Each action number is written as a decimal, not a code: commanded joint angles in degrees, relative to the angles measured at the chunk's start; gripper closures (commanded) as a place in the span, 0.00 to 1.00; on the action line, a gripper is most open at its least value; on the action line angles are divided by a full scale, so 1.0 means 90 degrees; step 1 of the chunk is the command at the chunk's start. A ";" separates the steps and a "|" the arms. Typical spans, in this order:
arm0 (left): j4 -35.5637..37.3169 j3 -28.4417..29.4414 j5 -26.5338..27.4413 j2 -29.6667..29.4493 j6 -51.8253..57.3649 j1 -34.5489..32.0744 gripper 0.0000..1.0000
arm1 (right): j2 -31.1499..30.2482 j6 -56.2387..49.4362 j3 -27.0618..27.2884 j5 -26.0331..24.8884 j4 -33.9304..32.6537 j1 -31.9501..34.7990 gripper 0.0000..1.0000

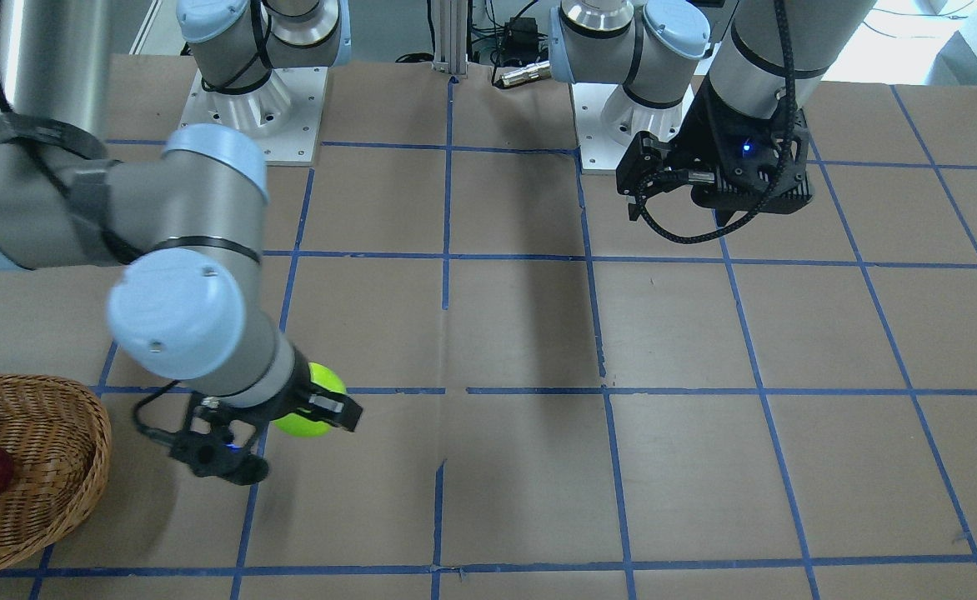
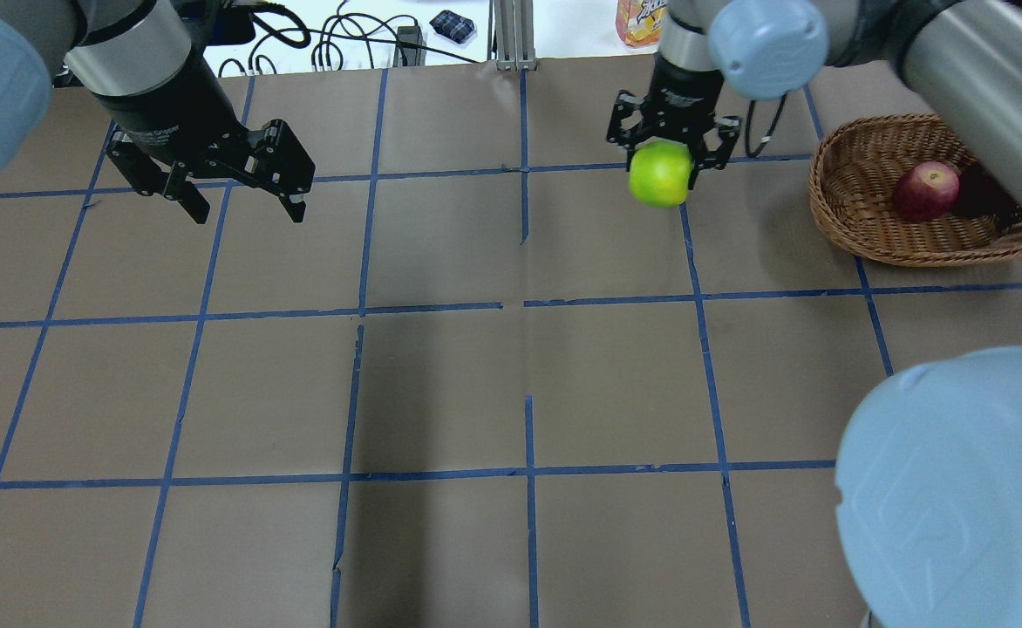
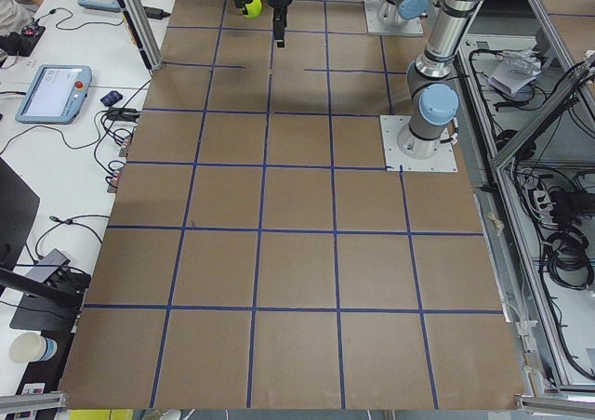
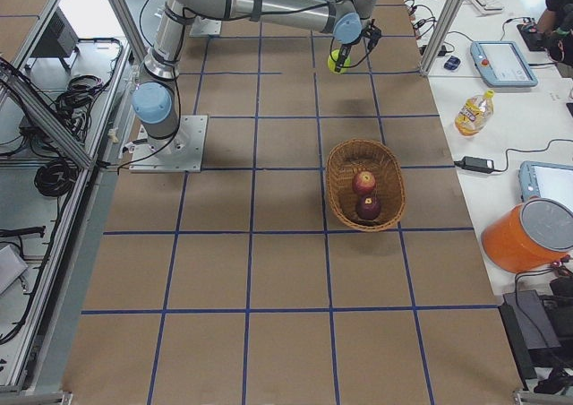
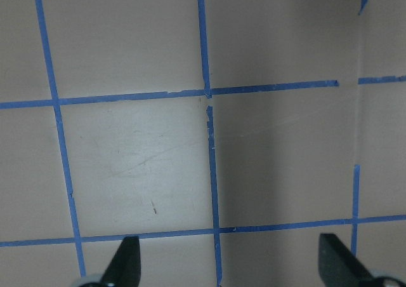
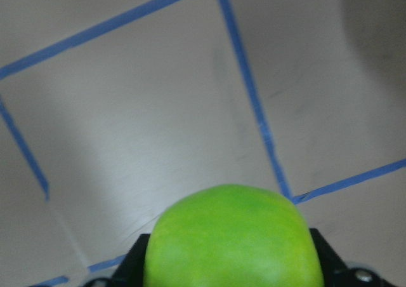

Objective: Put all apples into basket
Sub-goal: 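Carry the green apple with the right gripper over the basket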

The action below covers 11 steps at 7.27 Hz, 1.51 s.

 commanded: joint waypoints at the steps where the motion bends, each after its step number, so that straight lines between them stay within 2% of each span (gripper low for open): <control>1: 0.0006 -0.0040 0.0066 0.0026 0.0038 -0.0049 0.00 | -0.0104 -0.1540 0.0004 -0.0459 0.0077 -0.1206 1.00; 3: 0.0064 -0.0049 -0.0002 0.0104 0.0048 -0.0049 0.00 | 0.0012 -0.2696 0.0091 -0.0570 -0.0040 -0.1852 1.00; 4: 0.0064 -0.0127 0.0075 0.0056 -0.0001 -0.0049 0.00 | 0.0023 -0.2903 0.0102 -0.0580 -0.0040 -0.2068 1.00; 7: 0.0064 -0.0157 0.0008 0.0221 -0.0050 -0.0040 0.00 | 0.0325 -0.3003 0.0131 -0.0657 -0.0050 -0.2138 1.00; 8: 0.0064 -0.0167 -0.0021 0.0231 -0.0040 -0.0040 0.00 | 0.0422 -0.3023 0.0121 -0.0909 -0.0089 -0.2167 1.00; 10: 0.0083 -0.0109 -0.0002 0.0221 0.0047 -0.0020 0.00 | 0.0598 -0.3197 0.0121 -0.0990 -0.0702 -0.2177 1.00; 11: 0.0074 -0.0108 0.0056 0.0241 0.0038 -0.0020 0.00 | 0.0618 -0.3208 0.0121 -0.0971 -0.0724 -0.2177 0.84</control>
